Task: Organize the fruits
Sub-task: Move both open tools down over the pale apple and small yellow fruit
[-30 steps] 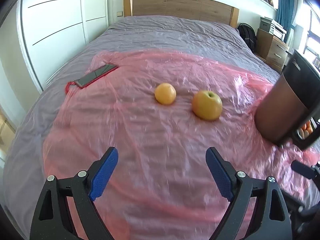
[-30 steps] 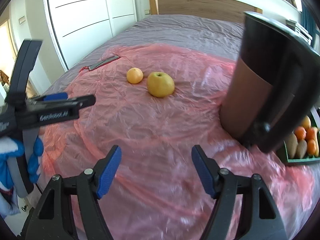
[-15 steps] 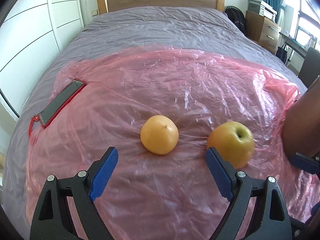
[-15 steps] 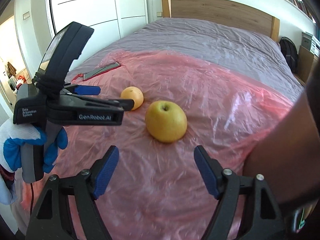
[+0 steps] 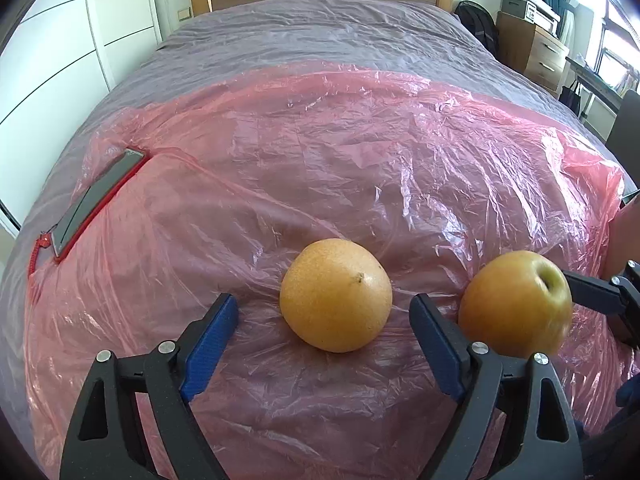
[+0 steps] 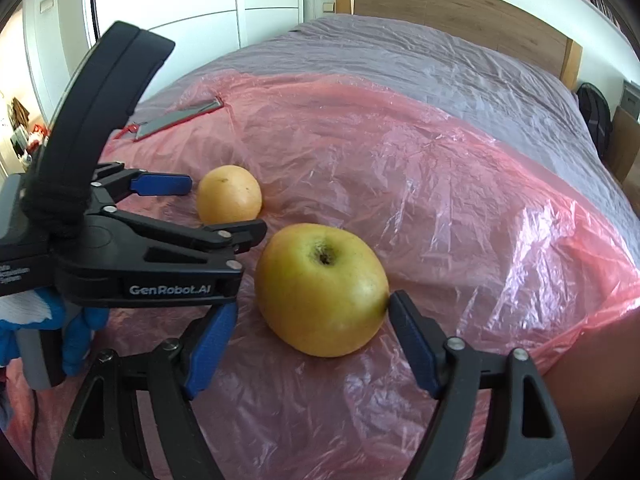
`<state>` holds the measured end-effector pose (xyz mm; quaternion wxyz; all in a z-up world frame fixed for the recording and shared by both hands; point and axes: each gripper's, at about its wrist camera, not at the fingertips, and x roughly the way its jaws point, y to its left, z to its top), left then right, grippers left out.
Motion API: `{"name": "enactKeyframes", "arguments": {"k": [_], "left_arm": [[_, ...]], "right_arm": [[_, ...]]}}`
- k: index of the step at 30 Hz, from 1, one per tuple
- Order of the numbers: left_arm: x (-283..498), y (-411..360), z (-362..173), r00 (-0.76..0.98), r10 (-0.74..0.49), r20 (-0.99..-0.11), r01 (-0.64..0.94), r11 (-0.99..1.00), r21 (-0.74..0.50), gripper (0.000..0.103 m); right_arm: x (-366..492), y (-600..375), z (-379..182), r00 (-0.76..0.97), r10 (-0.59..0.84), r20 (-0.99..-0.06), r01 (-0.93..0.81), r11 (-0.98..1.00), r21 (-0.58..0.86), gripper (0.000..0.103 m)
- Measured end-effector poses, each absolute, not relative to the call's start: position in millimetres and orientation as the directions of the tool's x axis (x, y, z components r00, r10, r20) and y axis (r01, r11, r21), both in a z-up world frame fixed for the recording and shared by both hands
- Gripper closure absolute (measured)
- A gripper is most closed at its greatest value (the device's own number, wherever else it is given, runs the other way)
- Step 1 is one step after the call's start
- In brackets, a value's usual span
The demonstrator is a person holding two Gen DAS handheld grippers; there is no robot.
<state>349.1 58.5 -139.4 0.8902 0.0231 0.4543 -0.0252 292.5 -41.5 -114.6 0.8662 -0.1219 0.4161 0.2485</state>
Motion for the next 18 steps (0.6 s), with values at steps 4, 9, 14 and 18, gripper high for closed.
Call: {"name": "enactKeyframes", "arguments": {"k": [4,9,14,18], "left_arm": [[352.2,60.4,-142.5,0.59,-0.033,-0.807,0.066,0.998,0.007,0.023],[353.5,56.7,-144.1,0.596,-0.027,-0.803,0.079,0.997,0.025,0.024],[355.9,57.5,-147.2,0.594,-0.029,-0.804,0.076,0.997,0.02,0.031],[356.6,59.9,-147.8,0.591,-0.042,-0.805,0.076,0.997,0.004,0.047]], "right_arm": [[303.1,-44.1,-120.4,0.518,0.334,-0.788,-0.523,0.852,0.018,0.0],[309.2,-42.8,-131.4,0.498,0.357,-0.79,-0.521,0.852,0.057,0.0],[314.4,-42.2,-137.1,0.494,0.366,-0.789,-0.508,0.858,0.079,0.0],[317.0,-44.5,-137.4,0.489,0.378,-0.786,-0.502,0.859,0.101,0.0]]}}
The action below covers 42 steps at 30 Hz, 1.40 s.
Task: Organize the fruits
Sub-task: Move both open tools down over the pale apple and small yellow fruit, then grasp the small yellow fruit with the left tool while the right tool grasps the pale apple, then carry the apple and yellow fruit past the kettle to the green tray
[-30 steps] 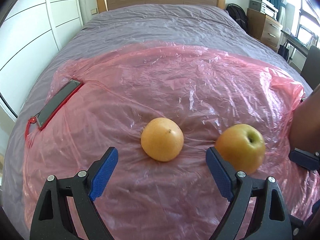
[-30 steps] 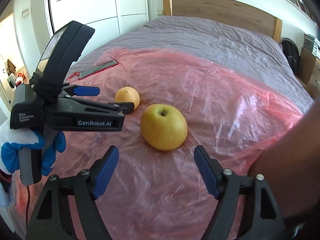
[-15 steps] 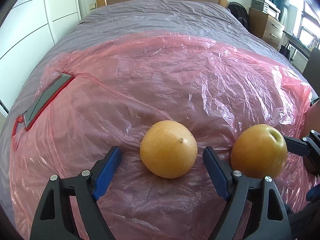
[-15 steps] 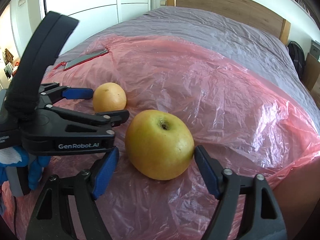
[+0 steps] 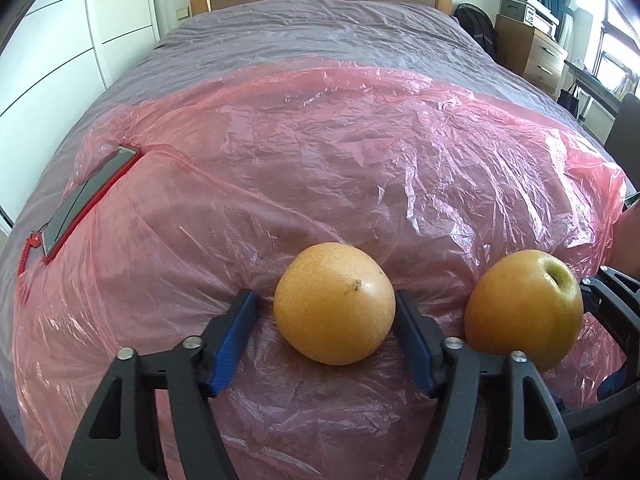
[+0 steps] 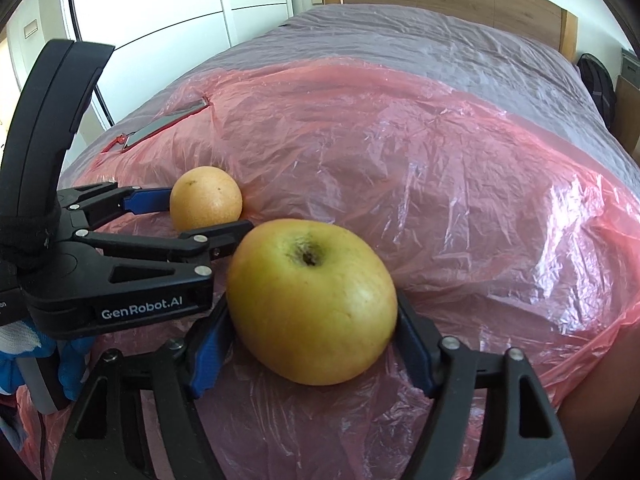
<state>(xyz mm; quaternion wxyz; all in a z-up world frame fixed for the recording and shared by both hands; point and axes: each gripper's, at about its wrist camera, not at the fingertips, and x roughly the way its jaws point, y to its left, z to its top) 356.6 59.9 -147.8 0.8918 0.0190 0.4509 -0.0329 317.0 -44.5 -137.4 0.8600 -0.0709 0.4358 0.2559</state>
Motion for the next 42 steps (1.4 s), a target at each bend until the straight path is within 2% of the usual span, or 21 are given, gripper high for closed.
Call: {"name": "enactKeyframes", "arguments": {"k": [2,3,12,21,35,42], "left_arm": [[356.5,62.4,-146.9,0.591,-0.065,-0.804,0.08,0.997,-0.022,0.056],[356.3,62.3,-146.4,0.59,-0.067,-0.804,0.081,0.996,-0.023,0.057],[349.5,62.0,-132.4,0.608,-0.052,-0.792,0.064,0.998,-0.017,0.057],[328.5,69.4,-90.7,0.646,-0.048,-0.762,0.047,0.999,-0.023,0.057],[238.9,80.1,-10.8,0.713,-0.037,-0.7,0.02,0.999,-0.033,0.057],[183.8,78.4,12.5,0.743,-0.023,-0.669,0.009,1.0,-0.024,0.057]], "right_arm": [[316.8,-45.1,-137.1,0.489,0.38,-0.785,-0.501,0.859,0.104,0.0],[317.0,-45.6,-136.6,0.488,0.383,-0.784,-0.499,0.859,0.109,0.0],[310.1,-55.9,-120.9,0.493,0.405,-0.77,-0.483,0.864,0.146,0.0],[290.3,-66.3,-78.0,0.538,0.412,-0.736,-0.465,0.873,0.149,0.0],[207.1,-86.8,14.1,0.604,0.434,-0.669,-0.464,0.873,0.148,0.0],[157.2,-100.7,34.5,0.622,0.425,-0.658,-0.461,0.878,0.131,0.0]]}}
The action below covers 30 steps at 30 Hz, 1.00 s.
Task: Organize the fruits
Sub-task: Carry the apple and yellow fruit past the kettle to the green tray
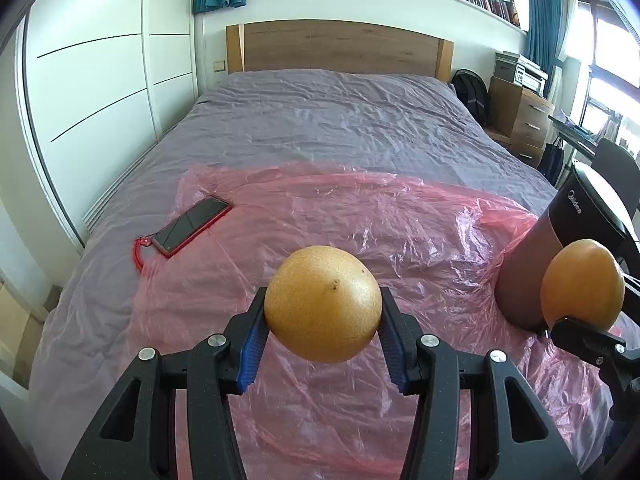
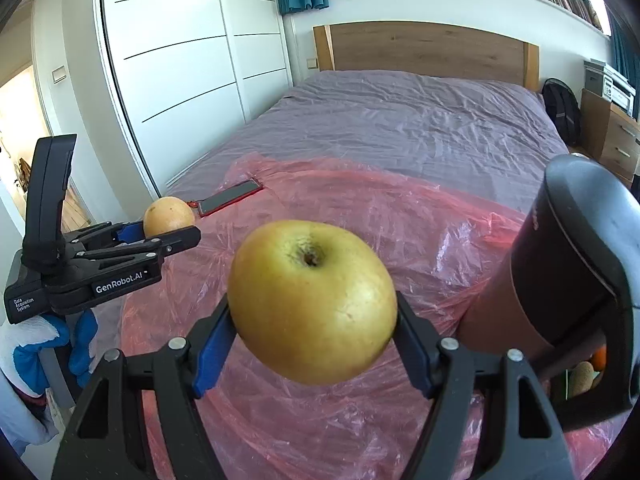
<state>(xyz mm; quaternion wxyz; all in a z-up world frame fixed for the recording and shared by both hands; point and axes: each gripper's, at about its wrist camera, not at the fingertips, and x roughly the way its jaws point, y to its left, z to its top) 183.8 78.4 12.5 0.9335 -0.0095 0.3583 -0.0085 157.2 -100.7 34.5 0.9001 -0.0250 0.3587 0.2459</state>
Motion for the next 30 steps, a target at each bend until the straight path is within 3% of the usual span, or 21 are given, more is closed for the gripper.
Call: {"name": "enactKeyframes", "arguments": {"k": [18,30], "left_arm": [[79.5,58.0,4.6,0.733,0.01,-0.68,-0.016,1.0,-0.003,0.057],[48.6,-61.5,-6.6,0.673,-0.161,-0.722,0.184,0.982,-0.047,0.057]], "right_arm": [[58.9,-152.3,10.2,0.618,0.372,-0.693,-0.382,0.912,0.15,0.0],[23.7,-252.9,3.1,0.667,0.293,-0.685,-0.258,0.953,0.156,0.0]]}}
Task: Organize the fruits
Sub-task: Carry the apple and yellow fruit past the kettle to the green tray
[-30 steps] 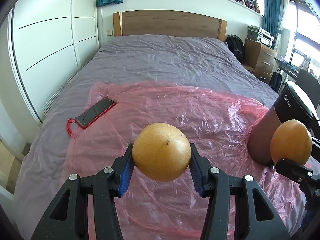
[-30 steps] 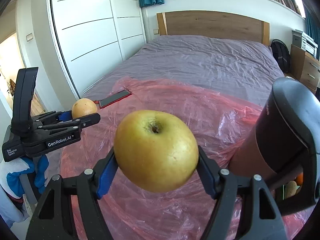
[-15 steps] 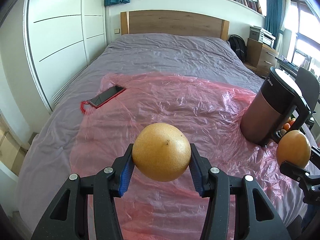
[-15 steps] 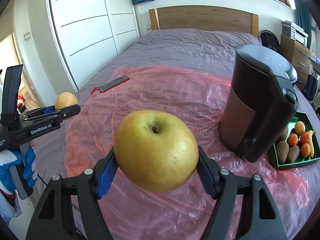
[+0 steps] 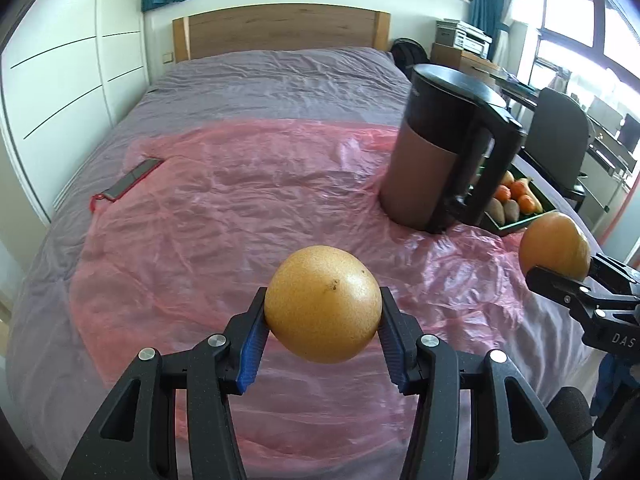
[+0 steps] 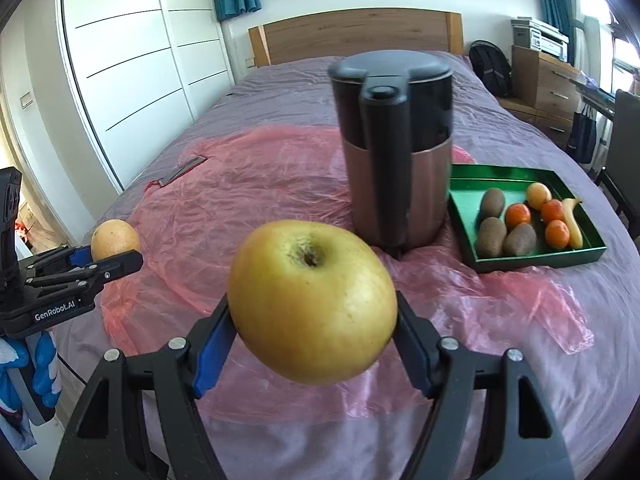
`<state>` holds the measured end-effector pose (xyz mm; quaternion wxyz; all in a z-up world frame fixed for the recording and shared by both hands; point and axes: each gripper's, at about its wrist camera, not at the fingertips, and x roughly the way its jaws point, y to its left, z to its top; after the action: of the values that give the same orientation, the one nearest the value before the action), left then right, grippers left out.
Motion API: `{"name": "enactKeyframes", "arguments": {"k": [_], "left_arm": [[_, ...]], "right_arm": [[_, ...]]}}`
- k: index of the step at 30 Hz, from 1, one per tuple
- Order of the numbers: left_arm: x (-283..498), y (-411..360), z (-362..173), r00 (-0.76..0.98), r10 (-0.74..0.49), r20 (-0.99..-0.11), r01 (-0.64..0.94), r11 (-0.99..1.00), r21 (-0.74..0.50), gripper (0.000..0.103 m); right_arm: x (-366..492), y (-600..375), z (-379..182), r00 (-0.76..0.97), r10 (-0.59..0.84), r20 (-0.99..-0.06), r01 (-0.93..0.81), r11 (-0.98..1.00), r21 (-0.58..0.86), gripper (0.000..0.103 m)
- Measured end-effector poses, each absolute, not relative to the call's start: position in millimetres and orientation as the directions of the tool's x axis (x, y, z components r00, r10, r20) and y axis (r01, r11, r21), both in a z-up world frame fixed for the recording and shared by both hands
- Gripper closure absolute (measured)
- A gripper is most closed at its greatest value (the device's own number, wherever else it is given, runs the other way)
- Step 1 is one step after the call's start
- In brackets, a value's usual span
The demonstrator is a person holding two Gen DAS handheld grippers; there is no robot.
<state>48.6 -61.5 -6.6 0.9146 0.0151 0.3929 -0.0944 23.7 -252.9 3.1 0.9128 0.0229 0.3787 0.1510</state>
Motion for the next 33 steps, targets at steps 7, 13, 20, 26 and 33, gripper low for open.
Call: {"name": "enactKeyframes", "arguments": {"k": [7,13,20,26,33], "left_arm": [[51.0,-147.9,-0.7,0.612,-0.299,-0.732,0.341,0.935,-0.097,0.057],[61.7,-228.5,4.1,0.548,-0.387,-0.742,0.462,0.879,-0.117,0.057],[88.9,-305.5,-0.6,0.481,-0.444,-0.756,0.542,0.828,-0.142,0.057],[124.4,-345.8,-10.6,0.453,-0.452,-0.768,0.56,0.815,-0.149,0.057],[160.1,-371.9,-25.0,0.456,-0.433,-0.777,0.561,0.818,-0.127,0.057]], "right_arm": [[22.0,-328.4,-3.0,0.695,0.233,-0.681,-0.163,0.973,0.166,0.0],[34.1,-399.7,-5.0,0.716,0.169,-0.677,-0.068,0.983,0.173,0.0],[65.5,-470.6,-8.0,0.735,0.098,-0.671,0.021,0.986,0.167,0.0],[96.0,-504.7,-17.5,0.736,0.074,-0.673,0.056,0.984,0.169,0.0],[136.7,-522.2,-33.9,0.726,0.07,-0.684,0.059,0.985,0.163,0.0]]}}
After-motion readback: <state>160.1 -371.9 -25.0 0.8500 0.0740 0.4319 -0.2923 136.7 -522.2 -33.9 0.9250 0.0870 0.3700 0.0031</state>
